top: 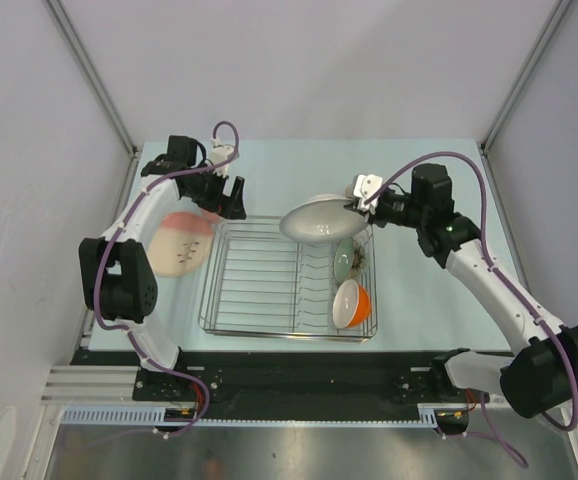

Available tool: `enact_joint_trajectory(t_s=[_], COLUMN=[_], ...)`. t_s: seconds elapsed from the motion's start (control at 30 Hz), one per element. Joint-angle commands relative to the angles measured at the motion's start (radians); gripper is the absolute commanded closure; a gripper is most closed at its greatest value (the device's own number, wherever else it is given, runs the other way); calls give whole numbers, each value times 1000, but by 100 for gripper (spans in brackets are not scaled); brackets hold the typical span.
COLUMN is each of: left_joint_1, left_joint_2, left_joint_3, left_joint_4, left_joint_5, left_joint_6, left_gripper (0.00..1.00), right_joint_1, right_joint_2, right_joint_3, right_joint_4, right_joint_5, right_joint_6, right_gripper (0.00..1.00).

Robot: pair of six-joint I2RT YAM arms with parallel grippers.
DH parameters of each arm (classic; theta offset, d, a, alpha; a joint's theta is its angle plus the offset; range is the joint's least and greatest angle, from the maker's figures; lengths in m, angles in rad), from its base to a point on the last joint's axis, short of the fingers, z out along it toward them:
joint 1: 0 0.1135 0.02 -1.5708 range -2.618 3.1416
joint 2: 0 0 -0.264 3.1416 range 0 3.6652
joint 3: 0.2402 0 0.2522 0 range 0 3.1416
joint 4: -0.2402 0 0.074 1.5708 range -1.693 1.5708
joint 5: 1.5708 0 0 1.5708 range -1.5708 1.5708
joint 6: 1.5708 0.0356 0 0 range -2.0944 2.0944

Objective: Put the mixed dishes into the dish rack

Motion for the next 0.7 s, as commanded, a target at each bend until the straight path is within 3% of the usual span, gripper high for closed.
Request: enact_joint_trajectory(t_s=[0.0,0.27,0.5,0.67], left_joint_1=[4,4,6,6], left_joint_2=[-22,-23,-25,-19], left_joint_3=[-9,-31,-49,-59], left_joint_4=[26,40,49,54], left_joint_5=[-4,1,4,4], left_joint_6=[-9,-9,-7,-7], left_gripper=[0,0,0,0], right_joint_1=[49,104,112,108], right_joint_2=[-15,15,19,22], right_joint_3=[73,61,4,-7], right_joint_4=[82,167,358,374], right_joint_5=[49,115,166,158], right_joint_6=[-114,-139,-113,-94], right_gripper=[100,100,100,100])
